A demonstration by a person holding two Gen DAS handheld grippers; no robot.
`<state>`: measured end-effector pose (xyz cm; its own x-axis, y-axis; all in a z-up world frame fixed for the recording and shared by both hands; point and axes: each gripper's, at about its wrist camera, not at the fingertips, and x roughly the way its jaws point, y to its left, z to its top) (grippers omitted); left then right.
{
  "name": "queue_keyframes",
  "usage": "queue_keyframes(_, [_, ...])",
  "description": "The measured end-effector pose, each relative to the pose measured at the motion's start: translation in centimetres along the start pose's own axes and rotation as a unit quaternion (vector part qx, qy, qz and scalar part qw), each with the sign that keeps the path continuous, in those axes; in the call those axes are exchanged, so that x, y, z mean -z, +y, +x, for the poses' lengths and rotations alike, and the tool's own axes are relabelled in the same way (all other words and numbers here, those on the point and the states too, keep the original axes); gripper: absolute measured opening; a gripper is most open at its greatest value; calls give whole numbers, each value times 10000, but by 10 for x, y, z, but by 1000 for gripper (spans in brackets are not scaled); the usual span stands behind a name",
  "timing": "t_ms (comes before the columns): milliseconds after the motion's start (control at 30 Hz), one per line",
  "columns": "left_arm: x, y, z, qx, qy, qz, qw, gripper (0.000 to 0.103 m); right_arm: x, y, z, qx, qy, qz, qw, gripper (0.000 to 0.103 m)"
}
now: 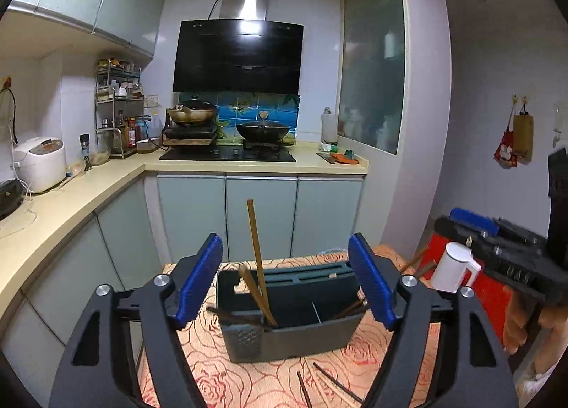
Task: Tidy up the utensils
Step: 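Lower both chopsticks into the holder and open both tools, then move both open tools back down toward the remaining chopsticks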
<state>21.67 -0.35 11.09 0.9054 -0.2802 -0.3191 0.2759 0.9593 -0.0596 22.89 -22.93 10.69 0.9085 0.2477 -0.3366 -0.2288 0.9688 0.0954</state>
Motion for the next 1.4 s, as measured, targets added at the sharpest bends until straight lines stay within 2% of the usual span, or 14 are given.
queue_keyframes(267, [36,-5,-21,-116,172,49,9998,74,19,-5,-24,148,-15,10,9999,49])
queue_keyframes(700, [91,-13,-61,-478,360,166,9981,74,88,-15,-47,299,357,193,9987,49])
queue_keyframes(1133, [176,-8,-77,-592,1067,-82,9925,74,186,-19,-68,529,989,65,9937,50])
queue_keyframes(1400, [224,-16,-70,-496,1607,-102,9857,74,235,-22,-67,463,1449,241,9881,50])
